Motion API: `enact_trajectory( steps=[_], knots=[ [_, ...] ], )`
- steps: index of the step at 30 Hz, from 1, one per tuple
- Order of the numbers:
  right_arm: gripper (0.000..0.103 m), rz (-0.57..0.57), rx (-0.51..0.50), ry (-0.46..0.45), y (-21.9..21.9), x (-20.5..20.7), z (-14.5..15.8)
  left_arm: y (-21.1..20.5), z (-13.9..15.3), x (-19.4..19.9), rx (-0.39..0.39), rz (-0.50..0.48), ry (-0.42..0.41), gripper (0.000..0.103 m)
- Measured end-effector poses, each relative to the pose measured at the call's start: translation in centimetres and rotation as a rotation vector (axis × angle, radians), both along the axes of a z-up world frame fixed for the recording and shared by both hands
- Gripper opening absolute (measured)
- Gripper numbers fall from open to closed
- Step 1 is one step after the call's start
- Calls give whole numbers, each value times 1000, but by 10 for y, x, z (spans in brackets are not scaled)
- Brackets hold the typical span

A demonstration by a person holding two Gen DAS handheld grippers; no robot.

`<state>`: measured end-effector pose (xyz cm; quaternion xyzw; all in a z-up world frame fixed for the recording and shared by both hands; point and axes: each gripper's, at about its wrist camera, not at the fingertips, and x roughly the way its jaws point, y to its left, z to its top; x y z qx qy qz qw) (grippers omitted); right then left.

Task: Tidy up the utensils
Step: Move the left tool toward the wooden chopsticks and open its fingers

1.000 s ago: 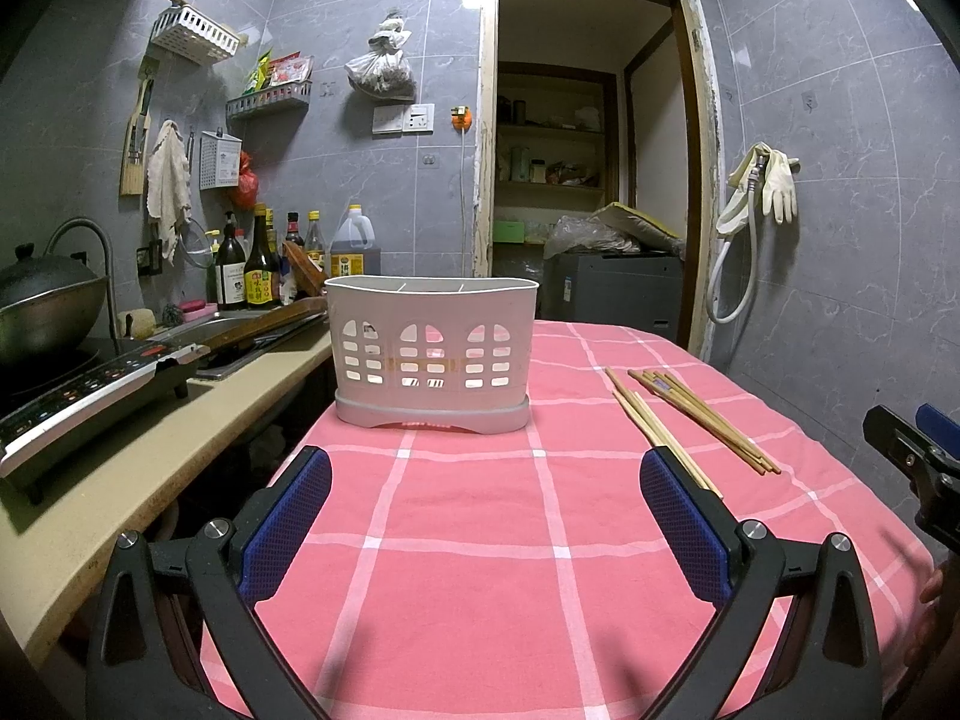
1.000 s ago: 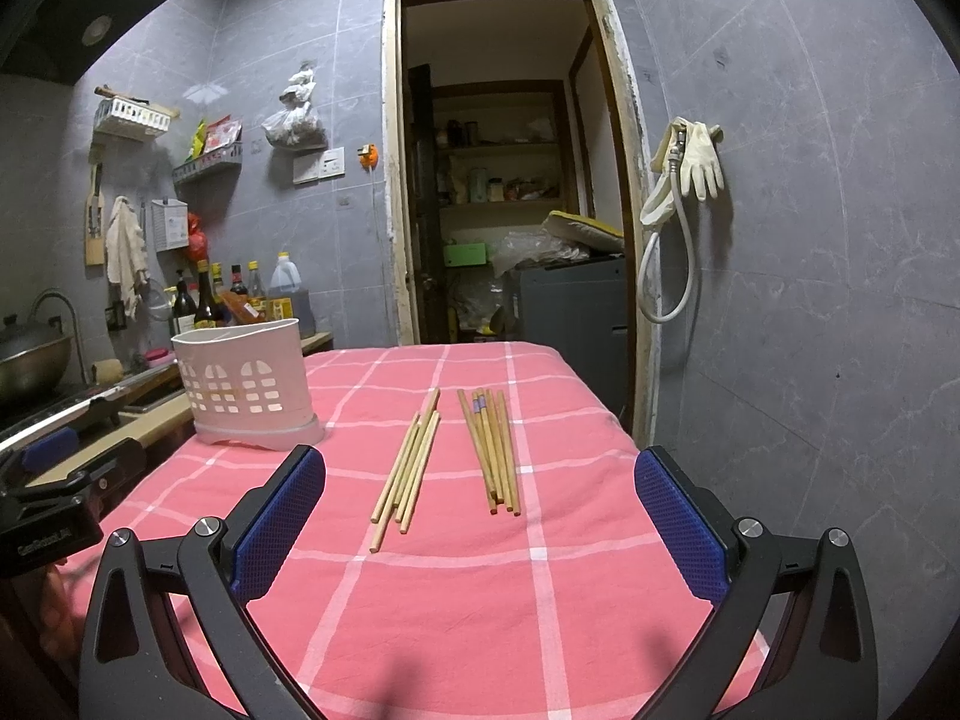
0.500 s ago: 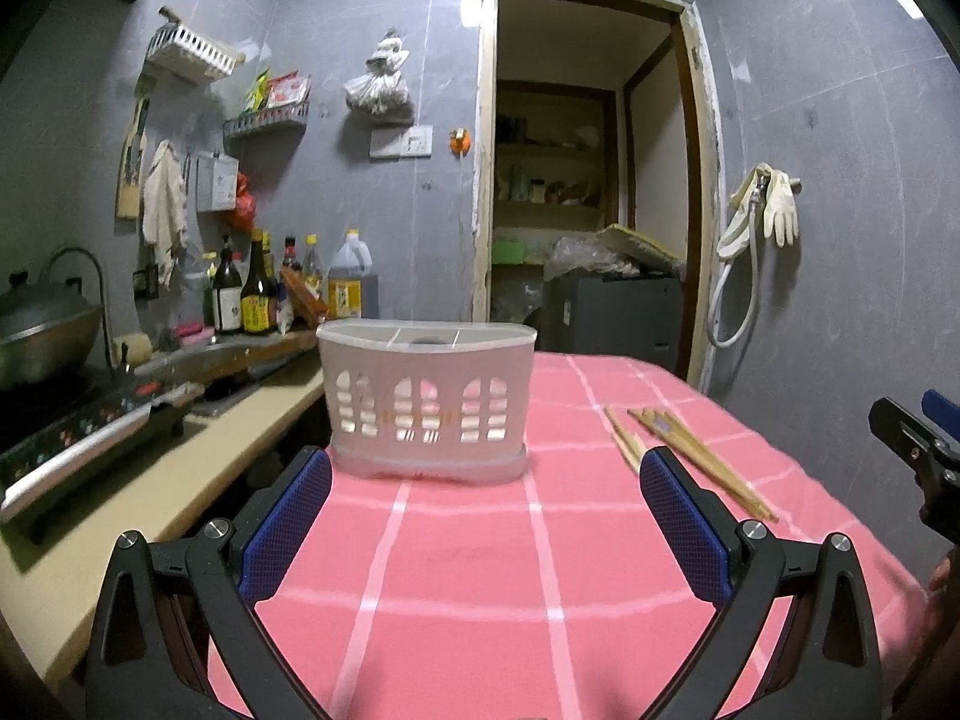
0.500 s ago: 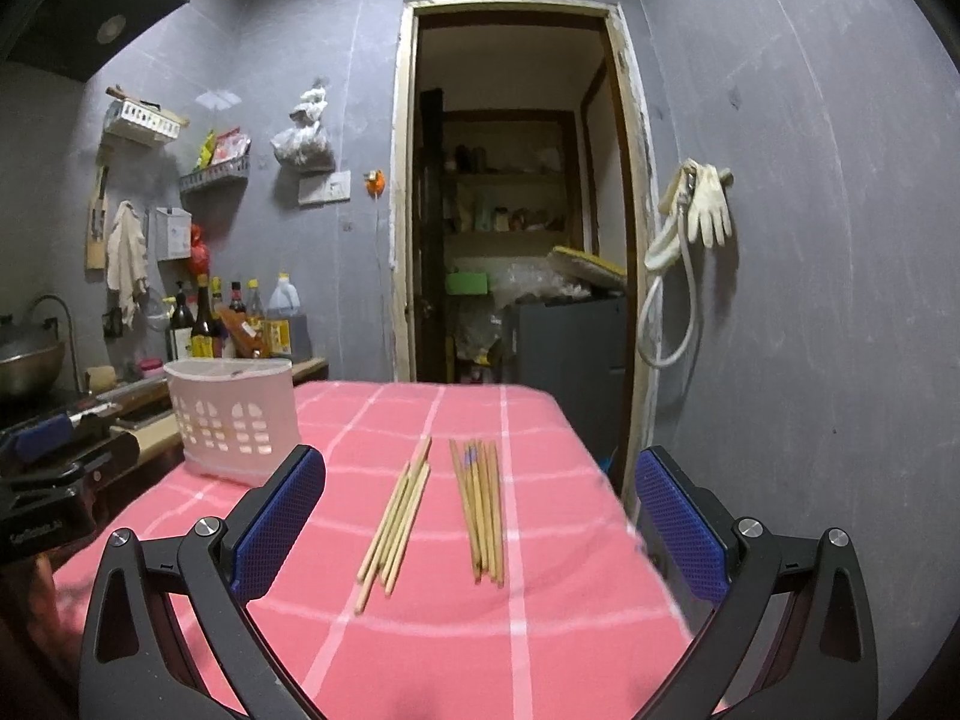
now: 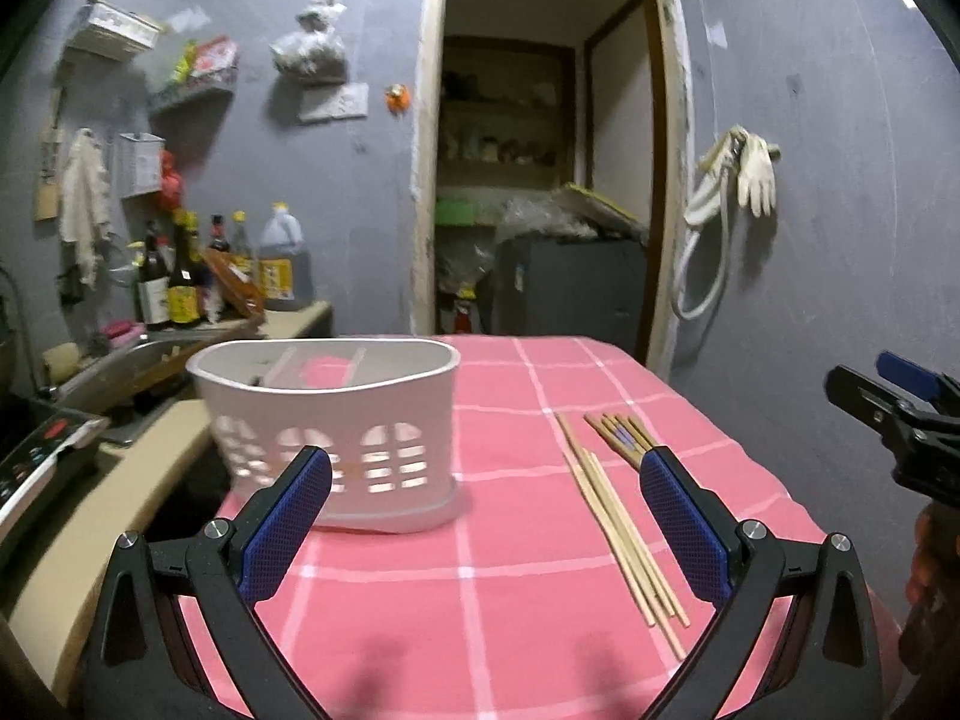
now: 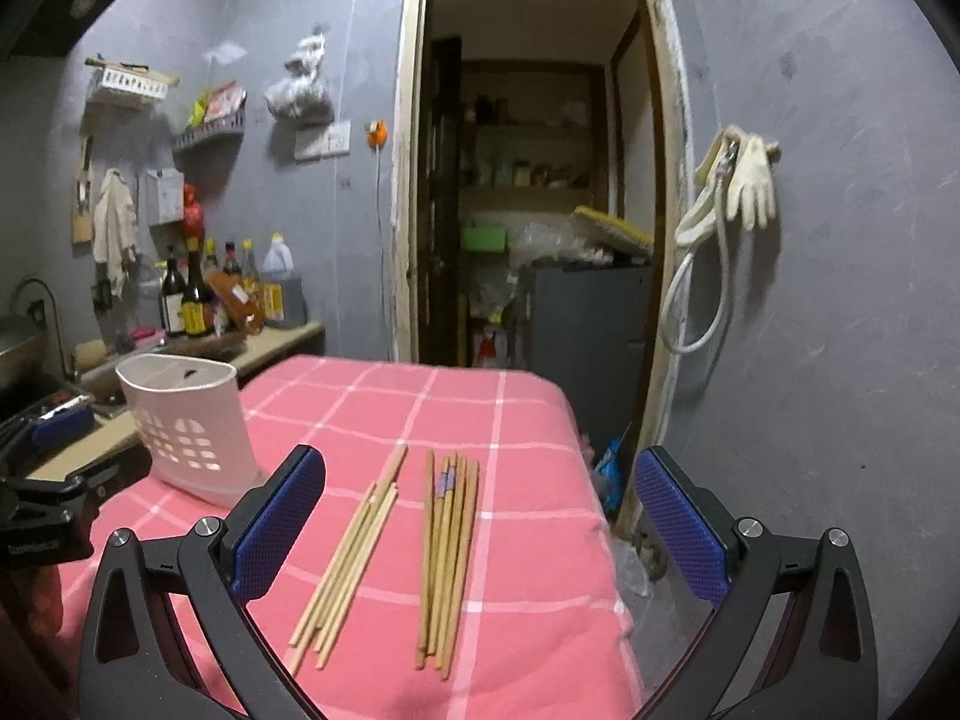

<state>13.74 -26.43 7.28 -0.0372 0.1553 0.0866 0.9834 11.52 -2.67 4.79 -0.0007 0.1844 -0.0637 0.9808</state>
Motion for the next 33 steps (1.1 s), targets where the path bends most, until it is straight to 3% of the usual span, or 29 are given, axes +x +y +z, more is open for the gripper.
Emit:
enact_trajectory(
  steps=[7, 14, 17, 22, 25, 33],
  knots=[
    [102, 7, 39, 137, -14, 55, -15, -21, -16, 42, 30, -61, 69, 100],
    [89, 23, 51, 223, -18, 87, -34, -35, -38, 73, 40, -102, 139, 96],
    [74, 28, 46, 258, -18, 97, -43, -39, -48, 88, 28, -119, 198, 86],
    [51, 60, 31, 344, -15, 116, -59, -43, -65, 114, 8, -154, 315, 56],
    [42, 80, 25, 392, -12, 125, -68, -44, -73, 129, -6, -166, 383, 45],
    [27, 114, 6, 501, -6, 148, -82, -42, -85, 150, -35, -182, 495, 33]
  ],
)
